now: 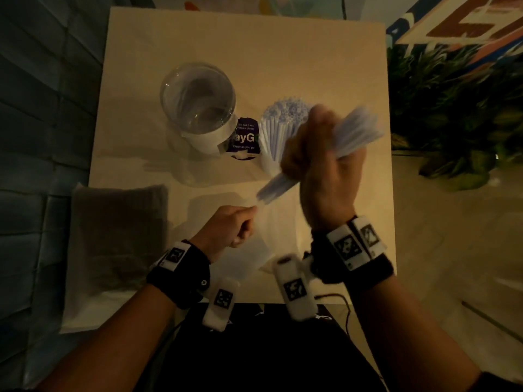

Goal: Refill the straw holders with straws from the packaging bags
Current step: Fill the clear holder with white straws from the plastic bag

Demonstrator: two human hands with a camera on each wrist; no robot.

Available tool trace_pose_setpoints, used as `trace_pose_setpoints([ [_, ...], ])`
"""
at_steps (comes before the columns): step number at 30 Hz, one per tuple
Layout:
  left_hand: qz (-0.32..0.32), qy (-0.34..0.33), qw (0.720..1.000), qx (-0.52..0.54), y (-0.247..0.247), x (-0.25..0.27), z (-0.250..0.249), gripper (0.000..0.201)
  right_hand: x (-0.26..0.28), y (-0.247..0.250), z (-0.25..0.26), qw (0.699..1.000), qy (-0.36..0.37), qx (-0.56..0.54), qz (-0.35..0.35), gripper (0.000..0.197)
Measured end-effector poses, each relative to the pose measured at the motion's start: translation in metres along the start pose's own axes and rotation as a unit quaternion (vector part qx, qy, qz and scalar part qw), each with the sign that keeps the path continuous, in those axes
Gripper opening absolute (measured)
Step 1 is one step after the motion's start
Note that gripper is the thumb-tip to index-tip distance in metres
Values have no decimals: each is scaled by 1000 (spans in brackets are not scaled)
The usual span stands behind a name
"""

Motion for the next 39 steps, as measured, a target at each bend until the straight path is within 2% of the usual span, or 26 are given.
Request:
trace_pose_setpoints([
  [3, -51, 4, 999, 1, 24, -7, 16, 41, -34, 17, 14, 994, 72, 32, -82, 36],
  [6, -128, 18, 991, -15, 45, -6, 30, 40, -52, 26, 8, 984, 97, 91, -116, 31],
  [8, -172, 19, 985, -11, 55, -5, 40, 42, -59, 28, -9, 981, 83, 139, -109, 30],
  [12, -177, 1, 984, 8, 59, -4, 50, 44, -60, 27, -38, 970, 56, 229, -67, 32],
  [15, -197, -19, 979, -48, 60, -5, 46, 44, -58, 28, -30, 952, 99, 285, -56, 18],
  [17, -233, -50, 963, -123, 61, -5, 38, 39, -55, 38, -11, 936, 148, 307, -86, 20],
  [20, -290, -94, 934, -185, 63, -6, 26, 15, -42, 68, 11, 919, 183, 322, -138, 14],
  [22, -272, -137, 928, -213, 60, -12, 23, 28, -26, 88, 8, 923, 145, 330, -133, 13],
  [24, -230, -147, 931, -242, 56, -23, 24, 44, -3, 102, -17, 929, 54, 360, -72, 18],
  [26, -187, -117, 932, -286, 49, -37, 29, 56, 30, 113, -65, 906, -73, 417, 27, 21],
  [28, -153, -76, 915, -366, 41, -50, 36, 59, 65, 123, -110, 869, -176, 453, 90, 18],
  [29, -135, -56, 908, -392, 37, -55, 40, 53, 78, 126, -126, 857, -205, 461, 106, 19],
  [31, -105, -33, 917, -384, 30, -60, 45, 25, 93, 124, -144, 839, -226, 475, 137, 21],
  [32, -96, -36, 923, -371, 28, -59, 45, 17, 95, 120, -148, 834, -228, 479, 153, 21],
  [34, -92, -79, 920, -372, 24, -58, 41, 14, 96, 108, -155, 832, -231, 464, 197, 21],
  [35, -90, -108, 916, -374, 21, -56, 37, 11, 95, 103, -160, 815, -235, 475, 235, 22],
  [37, -72, -174, 906, -380, 15, -48, 26, 11, 97, 97, -174, 750, -269, 513, 318, 28],
  [39, -52, -239, 895, -373, 11, -41, 13, 8, 103, 93, -185, 712, -353, 493, 354, 37],
])
Point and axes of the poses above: each hand's wrist, its own x-axis away from the middle knuckle, its own y-axis out of the back of the hand, z = x × y, the point moved 6 cm from there along -x, towards the middle knuckle, and after that the axes turned 5 degrees about y, right-handed, at the moved point
